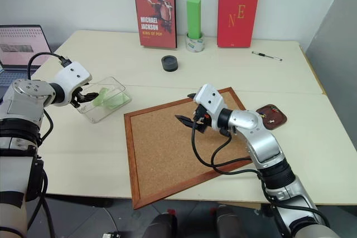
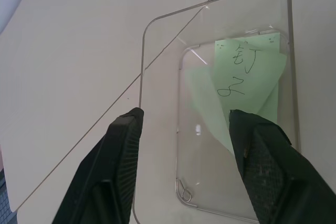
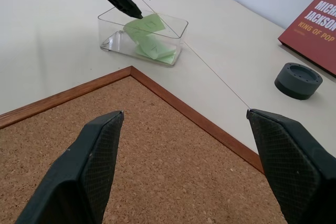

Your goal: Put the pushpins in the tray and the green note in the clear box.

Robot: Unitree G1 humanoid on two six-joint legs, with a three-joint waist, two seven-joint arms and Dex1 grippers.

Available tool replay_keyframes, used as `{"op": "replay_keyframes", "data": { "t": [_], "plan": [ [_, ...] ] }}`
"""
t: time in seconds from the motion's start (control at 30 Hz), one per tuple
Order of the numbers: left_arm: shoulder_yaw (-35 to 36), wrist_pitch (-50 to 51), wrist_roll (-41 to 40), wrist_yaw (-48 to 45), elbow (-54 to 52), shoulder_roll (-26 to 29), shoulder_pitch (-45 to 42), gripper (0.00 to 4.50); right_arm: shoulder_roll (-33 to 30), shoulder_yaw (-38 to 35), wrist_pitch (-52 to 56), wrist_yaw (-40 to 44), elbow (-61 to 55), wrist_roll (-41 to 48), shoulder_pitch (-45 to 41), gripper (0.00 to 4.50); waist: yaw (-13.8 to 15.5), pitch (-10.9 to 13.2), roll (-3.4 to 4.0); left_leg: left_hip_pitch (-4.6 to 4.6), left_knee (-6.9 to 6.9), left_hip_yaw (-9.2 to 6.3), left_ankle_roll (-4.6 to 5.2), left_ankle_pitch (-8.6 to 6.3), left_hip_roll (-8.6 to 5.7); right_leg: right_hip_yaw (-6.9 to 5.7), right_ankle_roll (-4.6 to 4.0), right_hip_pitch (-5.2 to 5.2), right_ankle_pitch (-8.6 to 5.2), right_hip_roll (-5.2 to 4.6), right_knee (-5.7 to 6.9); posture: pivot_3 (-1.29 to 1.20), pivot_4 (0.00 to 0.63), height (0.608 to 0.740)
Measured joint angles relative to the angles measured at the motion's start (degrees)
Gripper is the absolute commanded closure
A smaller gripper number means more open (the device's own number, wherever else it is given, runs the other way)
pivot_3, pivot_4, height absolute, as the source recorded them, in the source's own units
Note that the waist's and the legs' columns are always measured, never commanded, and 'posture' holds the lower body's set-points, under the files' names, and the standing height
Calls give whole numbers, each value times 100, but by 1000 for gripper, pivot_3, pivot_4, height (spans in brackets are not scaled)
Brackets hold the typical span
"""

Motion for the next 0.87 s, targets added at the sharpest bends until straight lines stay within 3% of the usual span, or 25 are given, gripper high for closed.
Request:
{"op": "replay_keyframes", "data": {
  "t": [0.13, 0.17, 0.37, 0.5, 0.6, 0.87],
  "plan": [
    [0, 2, -5, -103, -33, 1, 0, 108, 52, -3, 16, -10, -16, -24, 0, 506, -2, 0, 0, 0, 0, 0, 0, 0, 0, 0, 0, 0, 0, 0, 0, 0, 150, 740],
    [3, 6, -10, -114, -64, 1, 0, 38, 69, -4, 23, -14, -46, -23, 3, 506, -1, 0, 0, 0, 0, 0, 0, 0, 0, 0, 0, 0, 0, 0, 1, 0, 150, 740],
    [435, 277, -634, -370, -771, -64, 2, 38, 163, -168, 59, -134, -326, 57, 68, 506, 8, 0, 0, -1, 0, 0, 0, 0, -1, 1, 0, 2, 0, -3, -1, 0, 150, 740],
    [940, 702, -1321, -407, -1615, -450, 148, 38, 186, -414, 73, -290, -675, 209, 411, 506, 24, -1, -1, -1, 2, -1, 0, 0, -3, 0, 0, 5, 0, -6, -1, 0, 150, 740],
    [1032, 975, -1751, -409, -2886, -917, 898, 38, 75, -752, 158, -497, -1259, 315, 916, 506, 12, -3, 3, 4, 1, 1, -1, 0, -6, 4, -1, 8, 1, -14, 6, 0, 150, 740],
    [854, 1198, -2165, -477, -4139, -1632, 1783, 38, -562, -1371, 666, -656, -2529, 585, 2198, 506, 11, -3, 1, 20, 6, 2, -1, 0, -6, 8, -13, 10, -6, -4, 34, 0, 150, 740]
  ]
}}
